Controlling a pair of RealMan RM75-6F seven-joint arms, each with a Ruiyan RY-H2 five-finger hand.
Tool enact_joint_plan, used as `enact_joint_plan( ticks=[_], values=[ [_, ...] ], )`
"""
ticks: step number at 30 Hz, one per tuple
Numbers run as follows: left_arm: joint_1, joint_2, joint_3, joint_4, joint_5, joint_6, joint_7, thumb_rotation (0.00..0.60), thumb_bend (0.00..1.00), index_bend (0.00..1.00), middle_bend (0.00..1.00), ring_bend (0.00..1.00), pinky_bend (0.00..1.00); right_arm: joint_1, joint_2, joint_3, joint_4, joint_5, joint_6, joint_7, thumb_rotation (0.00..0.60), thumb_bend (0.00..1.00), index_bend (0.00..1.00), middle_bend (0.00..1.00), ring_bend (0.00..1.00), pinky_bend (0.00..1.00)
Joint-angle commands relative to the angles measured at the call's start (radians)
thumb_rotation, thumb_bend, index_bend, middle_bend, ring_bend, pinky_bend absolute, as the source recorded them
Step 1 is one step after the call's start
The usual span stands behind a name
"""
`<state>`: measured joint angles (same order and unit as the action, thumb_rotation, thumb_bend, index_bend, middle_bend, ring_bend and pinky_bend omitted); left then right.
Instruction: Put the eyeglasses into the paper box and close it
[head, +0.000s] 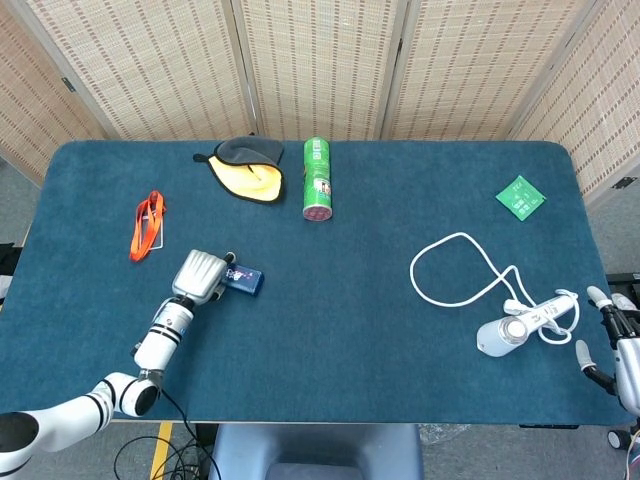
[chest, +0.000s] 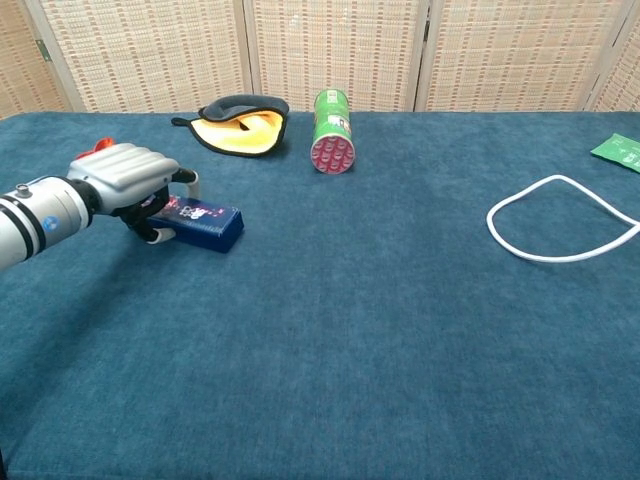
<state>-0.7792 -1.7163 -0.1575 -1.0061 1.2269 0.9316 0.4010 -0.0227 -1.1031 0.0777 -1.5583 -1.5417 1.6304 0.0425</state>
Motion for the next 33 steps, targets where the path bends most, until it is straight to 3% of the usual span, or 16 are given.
enact_joint_plan(
  ticks=[1,3,5,7,10,13,17,21,25,33],
  values=[
    [0.002,0.000,0.002,-0.002,0.008,0.012,-0.008,0.600,0.37,0.44,0.87,0.81,0.93,0.001,0.000,0.000,0.002,-0.001,-0.001,0.001,0.600,0.42,0.10,0.25,0.41,0.24],
    [0.008,0.007,0.003,-0.017,0.011,0.019,-0.013,0.600,0.37,0.29,0.78,0.75,0.93,0.003,-0.001,0.002,0.003,-0.002,-0.001,0.002,0.600,0.42,0.10,0.25,0.41,0.24],
    [0.015,0.020,0.003,-0.040,0.008,0.026,-0.007,0.600,0.35,0.08,0.55,0.60,0.91,0.005,-0.002,0.002,0.005,-0.003,-0.003,0.003,0.600,0.42,0.10,0.25,0.41,0.24],
    [0.023,0.037,-0.001,-0.072,-0.003,0.034,0.007,0.600,0.34,0.02,0.40,0.51,0.87,0.008,-0.002,0.003,0.005,-0.005,-0.005,0.002,0.600,0.42,0.10,0.25,0.41,0.24],
    [0.041,0.065,-0.008,-0.127,-0.027,0.047,0.019,0.600,0.34,0.00,0.29,0.40,0.75,0.011,-0.001,0.005,0.004,-0.008,-0.006,0.001,0.600,0.42,0.10,0.25,0.41,0.24],
    [0.068,0.102,-0.022,-0.196,-0.067,0.065,0.022,0.600,0.34,0.01,0.26,0.34,0.65,0.015,0.003,0.008,0.004,-0.007,-0.011,0.001,0.600,0.42,0.10,0.25,0.41,0.24],
    [0.125,0.146,-0.047,-0.273,-0.108,0.132,-0.024,0.600,0.34,0.04,0.26,0.34,0.63,0.025,0.015,0.009,0.005,0.004,-0.034,0.001,0.600,0.42,0.10,0.25,0.41,0.24],
    [0.197,0.186,-0.051,-0.327,-0.097,0.239,-0.083,0.600,0.34,0.09,0.26,0.34,0.58,0.039,0.032,0.008,-0.003,0.008,-0.066,0.003,0.600,0.42,0.10,0.25,0.33,0.24],
    [0.275,0.246,-0.040,-0.400,-0.095,0.319,-0.129,0.600,0.34,0.12,0.26,0.34,0.51,0.063,0.050,0.007,-0.008,0.002,-0.102,0.015,0.600,0.42,0.10,0.25,0.27,0.24],
    [0.423,0.342,0.021,-0.526,-0.046,0.470,-0.185,0.600,0.34,0.13,0.26,0.34,0.51,0.090,0.046,-0.002,-0.006,-0.022,-0.130,0.009,0.600,0.41,0.10,0.24,0.22,0.24]
  ],
)
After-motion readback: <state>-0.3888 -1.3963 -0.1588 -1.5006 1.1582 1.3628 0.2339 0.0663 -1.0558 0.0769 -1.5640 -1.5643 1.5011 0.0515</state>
